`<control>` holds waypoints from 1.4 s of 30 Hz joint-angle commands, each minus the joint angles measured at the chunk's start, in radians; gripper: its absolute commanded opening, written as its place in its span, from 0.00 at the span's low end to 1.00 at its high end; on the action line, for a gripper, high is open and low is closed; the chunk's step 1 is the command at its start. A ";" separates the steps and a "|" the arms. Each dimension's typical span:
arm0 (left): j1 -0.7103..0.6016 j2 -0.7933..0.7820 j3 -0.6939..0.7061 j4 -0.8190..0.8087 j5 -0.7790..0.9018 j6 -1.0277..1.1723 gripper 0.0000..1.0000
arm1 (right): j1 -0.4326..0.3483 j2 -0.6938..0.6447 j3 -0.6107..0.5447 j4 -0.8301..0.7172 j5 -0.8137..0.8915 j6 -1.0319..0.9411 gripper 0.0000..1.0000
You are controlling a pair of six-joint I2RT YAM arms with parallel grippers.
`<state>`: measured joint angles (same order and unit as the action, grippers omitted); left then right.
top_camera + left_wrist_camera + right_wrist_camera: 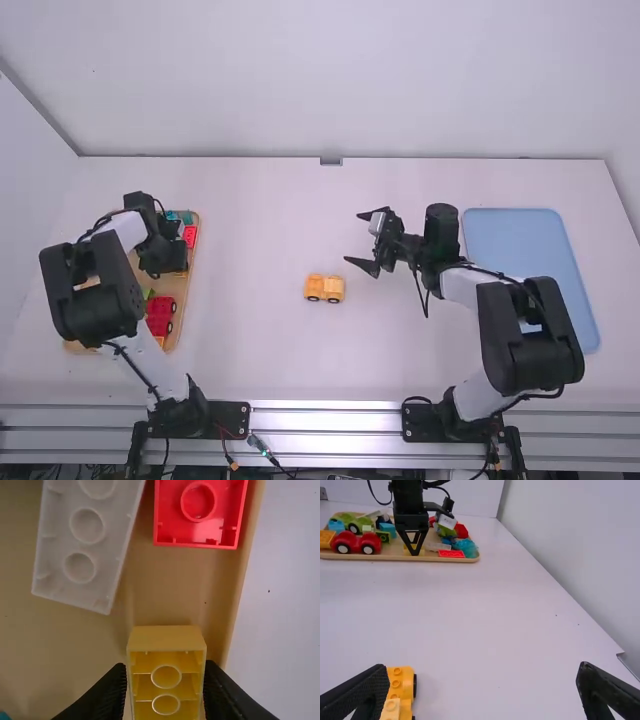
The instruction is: Assemble lego blocks to make yellow taxi
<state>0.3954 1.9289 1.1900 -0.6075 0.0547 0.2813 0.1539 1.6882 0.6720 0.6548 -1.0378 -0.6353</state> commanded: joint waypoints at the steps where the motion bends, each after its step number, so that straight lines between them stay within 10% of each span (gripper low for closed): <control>1: -0.009 -0.001 -0.025 -0.005 0.014 -0.011 0.41 | -0.002 -0.014 -0.005 0.003 -0.013 0.003 0.99; 23: -0.008 -0.001 0.039 -0.061 -0.009 -0.056 0.13 | -0.003 -0.014 -0.005 0.062 -0.160 0.012 0.99; 31: -0.016 -0.042 0.101 -0.081 0.131 -0.023 0.14 | -0.003 -0.014 -0.005 0.363 -0.045 0.600 0.99; 42: -0.188 -0.190 0.018 0.047 0.351 0.132 0.06 | 0.026 -0.014 0.005 0.298 0.048 0.624 0.99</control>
<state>0.2451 1.7752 1.2293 -0.5594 0.3080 0.3496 0.1650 1.6882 0.6712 0.9535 -0.9993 -0.0395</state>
